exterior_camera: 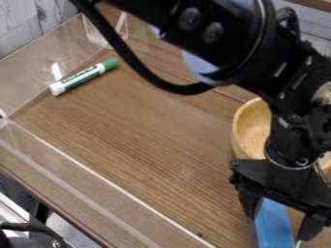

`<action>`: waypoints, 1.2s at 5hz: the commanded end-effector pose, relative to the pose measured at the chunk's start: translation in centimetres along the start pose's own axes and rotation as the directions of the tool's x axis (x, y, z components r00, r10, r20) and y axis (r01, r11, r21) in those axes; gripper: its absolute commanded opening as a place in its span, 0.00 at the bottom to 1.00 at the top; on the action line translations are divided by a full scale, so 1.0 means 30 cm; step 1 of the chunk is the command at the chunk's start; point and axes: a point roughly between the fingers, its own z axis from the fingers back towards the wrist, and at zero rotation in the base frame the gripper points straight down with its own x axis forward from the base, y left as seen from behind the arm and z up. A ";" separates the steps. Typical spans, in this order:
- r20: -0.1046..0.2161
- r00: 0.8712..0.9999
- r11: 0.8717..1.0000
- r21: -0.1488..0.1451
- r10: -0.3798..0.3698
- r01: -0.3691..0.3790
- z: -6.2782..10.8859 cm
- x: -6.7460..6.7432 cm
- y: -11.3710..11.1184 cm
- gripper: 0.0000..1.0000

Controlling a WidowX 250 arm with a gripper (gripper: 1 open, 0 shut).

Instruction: Put the blue block in the brown bowl

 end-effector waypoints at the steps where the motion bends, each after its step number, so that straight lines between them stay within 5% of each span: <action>1: 0.031 1.000 1.000 -0.021 0.006 -0.006 0.021 0.025 -0.011 1.00; 3: 0.032 0.999 1.000 -0.019 0.016 -0.016 0.002 0.026 -0.006 1.00; 4: 0.030 0.999 1.000 -0.015 0.025 -0.024 -0.016 0.025 -0.004 0.00; 6: 0.037 0.999 1.000 0.011 0.010 -0.010 0.022 0.031 -0.006 0.00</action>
